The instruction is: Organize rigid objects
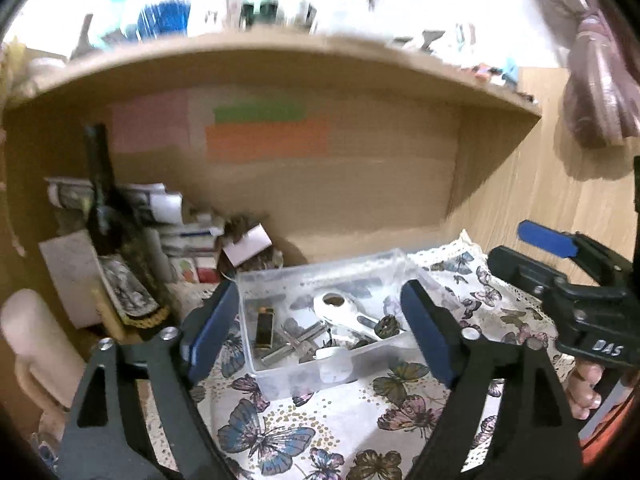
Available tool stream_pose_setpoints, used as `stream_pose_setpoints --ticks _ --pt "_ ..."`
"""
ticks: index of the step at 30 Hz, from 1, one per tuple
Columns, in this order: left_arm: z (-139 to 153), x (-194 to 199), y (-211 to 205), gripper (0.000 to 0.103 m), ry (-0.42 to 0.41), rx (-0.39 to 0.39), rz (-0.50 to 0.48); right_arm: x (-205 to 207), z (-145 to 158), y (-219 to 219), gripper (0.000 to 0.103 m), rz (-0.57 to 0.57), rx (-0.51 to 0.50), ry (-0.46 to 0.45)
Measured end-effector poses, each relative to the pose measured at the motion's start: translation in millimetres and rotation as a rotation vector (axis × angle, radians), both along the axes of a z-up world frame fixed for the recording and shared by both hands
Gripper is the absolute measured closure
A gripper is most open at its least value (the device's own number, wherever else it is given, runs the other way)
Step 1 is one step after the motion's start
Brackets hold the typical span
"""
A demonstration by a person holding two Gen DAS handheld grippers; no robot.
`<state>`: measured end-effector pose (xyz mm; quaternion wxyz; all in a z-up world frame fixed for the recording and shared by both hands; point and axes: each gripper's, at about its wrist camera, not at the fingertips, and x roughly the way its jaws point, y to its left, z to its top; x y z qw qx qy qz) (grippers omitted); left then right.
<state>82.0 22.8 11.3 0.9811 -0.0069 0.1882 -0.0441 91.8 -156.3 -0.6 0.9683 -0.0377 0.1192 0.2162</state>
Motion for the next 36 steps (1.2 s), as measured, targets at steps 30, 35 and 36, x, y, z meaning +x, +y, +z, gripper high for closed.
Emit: stream_pose_setpoints --ticks 30,35,36 --pt "12 -72 -17 0.000 -0.145 0.007 0.020 -58 0 -17 0.000 -0.023 0.081 -0.051" --pt "12 -72 -18 0.000 -0.144 0.007 0.021 -57 1 -15 0.000 -0.025 0.083 -0.046" --pt "12 -72 -19 0.000 -0.142 0.008 0.020 -56 1 -15 0.000 -0.024 0.082 -0.045"
